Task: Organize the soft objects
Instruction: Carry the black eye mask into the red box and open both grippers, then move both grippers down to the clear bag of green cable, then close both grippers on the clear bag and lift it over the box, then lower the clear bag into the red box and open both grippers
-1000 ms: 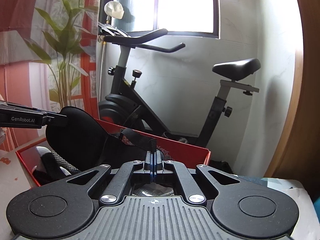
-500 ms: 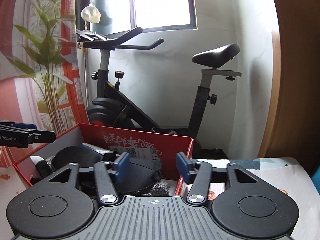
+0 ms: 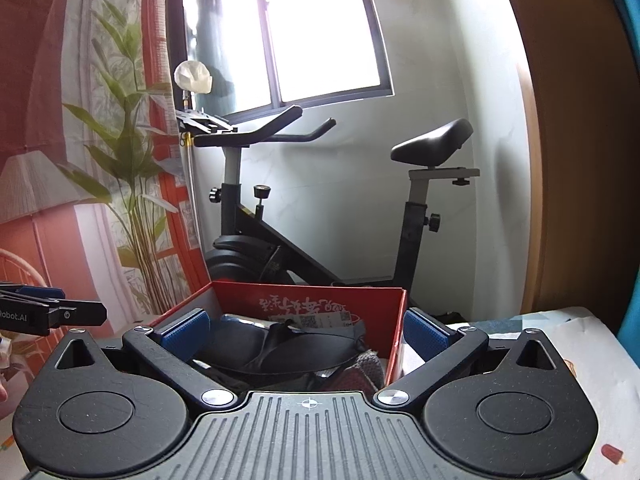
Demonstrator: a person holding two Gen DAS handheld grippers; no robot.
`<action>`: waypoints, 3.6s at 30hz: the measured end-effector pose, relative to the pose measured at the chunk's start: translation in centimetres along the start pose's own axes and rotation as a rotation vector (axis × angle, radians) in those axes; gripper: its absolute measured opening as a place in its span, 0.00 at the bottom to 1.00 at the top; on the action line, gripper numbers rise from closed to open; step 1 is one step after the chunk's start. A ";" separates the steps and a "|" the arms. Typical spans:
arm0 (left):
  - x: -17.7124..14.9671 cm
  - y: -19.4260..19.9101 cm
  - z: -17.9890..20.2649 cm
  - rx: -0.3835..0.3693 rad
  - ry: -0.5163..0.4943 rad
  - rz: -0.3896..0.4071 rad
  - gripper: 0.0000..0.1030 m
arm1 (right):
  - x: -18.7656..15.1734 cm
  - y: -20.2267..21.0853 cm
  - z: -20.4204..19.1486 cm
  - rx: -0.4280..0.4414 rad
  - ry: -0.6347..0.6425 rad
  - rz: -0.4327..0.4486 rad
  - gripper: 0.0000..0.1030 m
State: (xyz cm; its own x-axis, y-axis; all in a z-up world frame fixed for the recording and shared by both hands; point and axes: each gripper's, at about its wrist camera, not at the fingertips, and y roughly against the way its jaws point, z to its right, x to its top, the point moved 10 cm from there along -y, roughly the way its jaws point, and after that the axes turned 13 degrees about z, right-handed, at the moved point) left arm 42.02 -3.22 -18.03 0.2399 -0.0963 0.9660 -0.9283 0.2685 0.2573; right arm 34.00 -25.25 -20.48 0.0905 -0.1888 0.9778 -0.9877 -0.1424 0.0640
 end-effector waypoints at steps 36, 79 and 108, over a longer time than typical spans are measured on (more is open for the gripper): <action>-18.7 -2.3 -4.1 -0.025 0.268 -0.325 0.67 | -19.9 -4.3 -8.9 0.162 -0.083 -0.434 0.63; -19.1 7.1 -0.2 -0.073 0.326 -0.256 0.26 | -16.0 3.4 -10.1 0.225 -0.139 -0.369 0.15; -2.5 -9.3 4.3 -0.215 0.184 -0.030 0.26 | -3.9 -11.6 0.1 0.073 -0.104 -0.199 0.15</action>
State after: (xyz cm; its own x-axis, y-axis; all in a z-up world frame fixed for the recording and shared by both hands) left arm 48.79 -9.62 -22.92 0.3321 0.0630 0.9412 -0.8433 0.4668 0.2663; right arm 45.08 -22.95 -25.03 0.2992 -0.2482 0.9213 -0.9376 -0.2557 0.2356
